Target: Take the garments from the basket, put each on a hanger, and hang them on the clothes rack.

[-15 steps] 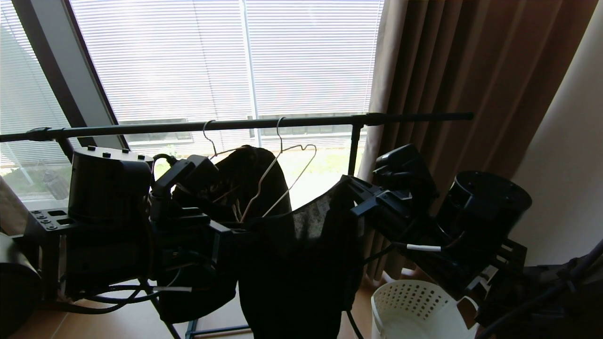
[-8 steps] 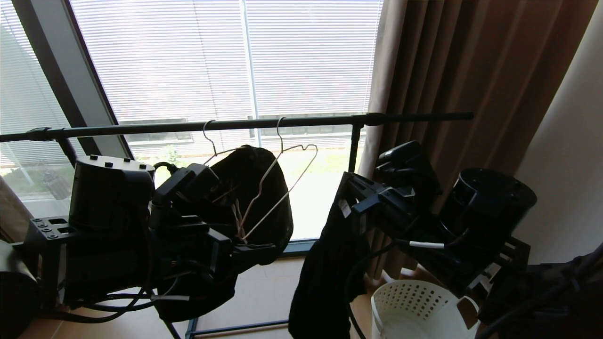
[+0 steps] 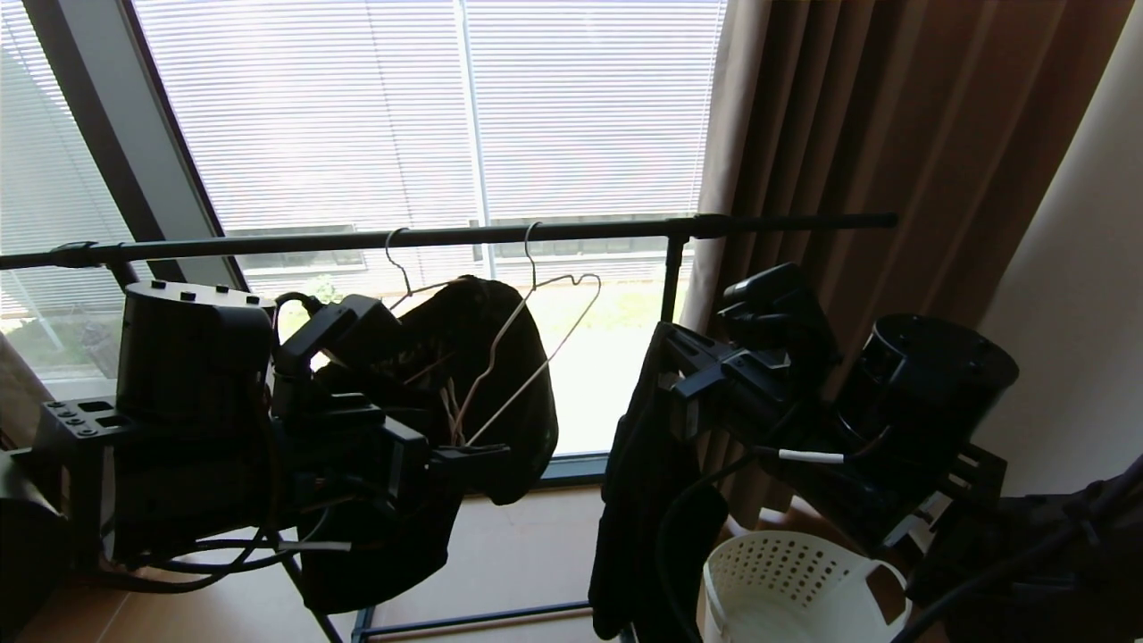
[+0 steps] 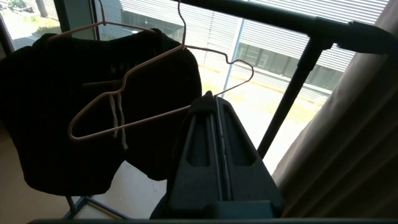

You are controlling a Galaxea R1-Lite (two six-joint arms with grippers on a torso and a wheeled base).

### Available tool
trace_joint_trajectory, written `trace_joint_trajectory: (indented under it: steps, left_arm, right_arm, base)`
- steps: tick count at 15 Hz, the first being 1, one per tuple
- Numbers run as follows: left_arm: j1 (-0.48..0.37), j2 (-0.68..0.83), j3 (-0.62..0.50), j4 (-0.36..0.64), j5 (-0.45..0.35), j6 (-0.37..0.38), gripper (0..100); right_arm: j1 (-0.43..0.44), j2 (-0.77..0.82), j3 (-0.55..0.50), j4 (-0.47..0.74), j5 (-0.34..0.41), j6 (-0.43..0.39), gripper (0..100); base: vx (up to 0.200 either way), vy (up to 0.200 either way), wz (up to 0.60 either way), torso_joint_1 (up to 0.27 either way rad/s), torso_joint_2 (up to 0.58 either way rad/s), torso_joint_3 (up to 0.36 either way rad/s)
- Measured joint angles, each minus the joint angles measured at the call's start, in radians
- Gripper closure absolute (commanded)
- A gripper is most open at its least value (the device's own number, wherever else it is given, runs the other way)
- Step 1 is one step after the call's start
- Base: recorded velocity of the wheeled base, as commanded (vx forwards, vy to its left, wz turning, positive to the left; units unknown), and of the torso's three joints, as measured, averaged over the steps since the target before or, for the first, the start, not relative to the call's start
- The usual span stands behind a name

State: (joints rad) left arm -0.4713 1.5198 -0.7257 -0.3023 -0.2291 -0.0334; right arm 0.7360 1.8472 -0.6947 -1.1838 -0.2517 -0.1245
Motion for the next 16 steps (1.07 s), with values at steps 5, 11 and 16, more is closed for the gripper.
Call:
trace_joint_trajectory:
  steps: [5,11,16]
  left_arm:
    - [0.079,0.167,-0.165,0.001,-0.001,0.137,0]
    - [0.086,0.486,-0.517,0.006,0.029,0.133,0]
    - [0.088,0.61,-0.6,0.007,0.063,0.128,0]
  right_arm:
    - [0.0,0.005,-0.008,0.001,0.0,-0.001,100]
    - [0.001,0.01,-0.01,0.006,0.001,-0.001,100]
    - [0.001,0.009,-0.01,0.005,0.001,-0.001,100]
  base:
    - [0.0,0.0,0.0,0.0,0.0,0.0]
    - [0.0,0.0,0.0,0.0,0.0,0.0]
    - [0.0,0.0,0.0,0.0,0.0,0.0]
